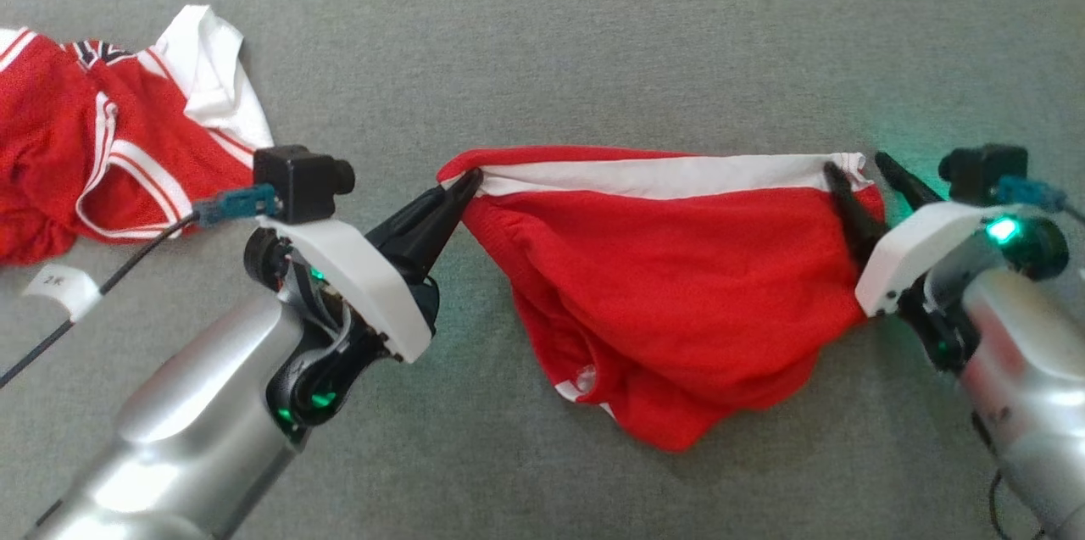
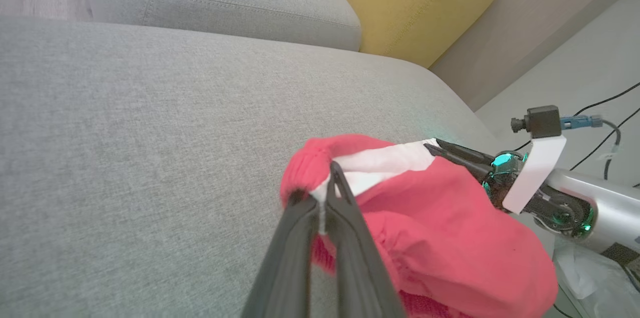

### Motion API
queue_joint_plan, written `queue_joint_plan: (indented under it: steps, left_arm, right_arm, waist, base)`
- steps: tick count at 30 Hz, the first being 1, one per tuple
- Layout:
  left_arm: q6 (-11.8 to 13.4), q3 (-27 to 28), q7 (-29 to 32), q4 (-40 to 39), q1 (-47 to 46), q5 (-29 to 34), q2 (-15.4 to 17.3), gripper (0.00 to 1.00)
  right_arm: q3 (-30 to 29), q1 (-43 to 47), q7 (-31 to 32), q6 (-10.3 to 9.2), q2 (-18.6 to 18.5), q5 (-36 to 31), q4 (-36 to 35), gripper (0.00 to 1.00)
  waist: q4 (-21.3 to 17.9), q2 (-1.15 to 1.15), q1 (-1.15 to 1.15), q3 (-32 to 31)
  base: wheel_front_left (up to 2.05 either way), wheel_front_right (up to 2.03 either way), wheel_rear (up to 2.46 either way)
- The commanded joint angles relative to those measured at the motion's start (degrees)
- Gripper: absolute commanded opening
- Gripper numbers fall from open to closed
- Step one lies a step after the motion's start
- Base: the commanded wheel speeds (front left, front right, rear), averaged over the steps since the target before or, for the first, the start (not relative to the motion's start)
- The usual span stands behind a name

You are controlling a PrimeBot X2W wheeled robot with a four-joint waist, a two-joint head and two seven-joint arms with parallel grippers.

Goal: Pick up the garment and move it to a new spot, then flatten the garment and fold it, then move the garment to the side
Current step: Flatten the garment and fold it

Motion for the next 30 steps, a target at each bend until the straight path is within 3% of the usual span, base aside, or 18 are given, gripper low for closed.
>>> queue_joint_plan:
  steps: [1, 8, 14, 18, 23, 26, 30]
  left_arm:
    - [-0.4, 2.1, -0.5, -1.1, -3.3, 0.4, 1.2, 0.0]
    - [-0.6, 2.6, -1.9, 0.3, -5.6, 2.2, 2.2, 0.0]
    - [-0.7, 2.6, -2.4, 2.0, -13.7, 8.1, 3.0, 0.0]
    - [-1.0, 2.8, -4.3, 4.8, -24.2, 13.5, 1.5, 0.0]
    - [-1.3, 1.8, -8.6, 10.6, -37.6, 19.9, -1.4, 0.0]
    - [-1.5, 1.5, -14.6, 15.1, -44.3, 22.8, -3.9, 0.0]
    - [-1.5, 0.4, -19.3, 18.3, -44.4, 22.8, -4.8, 0.0]
  right_arm:
    - [3.0, 0.2, 0.9, -0.04, -0.8, 1.2, 0.3, 0.0]
    - [7.5, -4.4, -6.0, -0.04, -3.8, 4.9, -0.9, 0.0]
    - [4.9, -13.3, -10.4, -0.04, -7.7, 5.3, -1.9, 0.0]
    - [-1.2, -22.3, -11.3, -0.04, -11.2, 2.1, -3.2, 0.0]
    - [-14.3, -30.4, -11.4, -0.04, -14.0, -7.0, -10.9, 0.0]
    - [-22.6, -32.2, -11.4, -0.04, -14.0, -14.0, -18.2, 0.0]
    - [-25.7, -29.1, -11.4, -0.04, -13.0, -16.5, -23.5, 0.0]
  waist:
    - [0.3, 0.0, 0.0, 0.3]
    - [-0.7, 0.0, 0.0, 1.0]
    - [-2.3, 0.0, 0.0, 3.0]
    - [-4.0, 0.0, 0.0, 5.1]
    - [-6.6, 0.0, 0.0, 7.1]
    - [-8.2, 0.0, 0.0, 7.5]
    - [-9.1, 0.0, 0.0, 7.2]
  base:
    - [0.0, 0.0, 0.0]
    - [0.0, 0.0, 0.0]
    - [0.0, 0.0, 0.0]
    - [0.0, 0.0, 0.0]
    - [0.0, 0.0, 0.0]
    - [0.0, 0.0, 0.0]
    - [0.0, 0.0, 0.0]
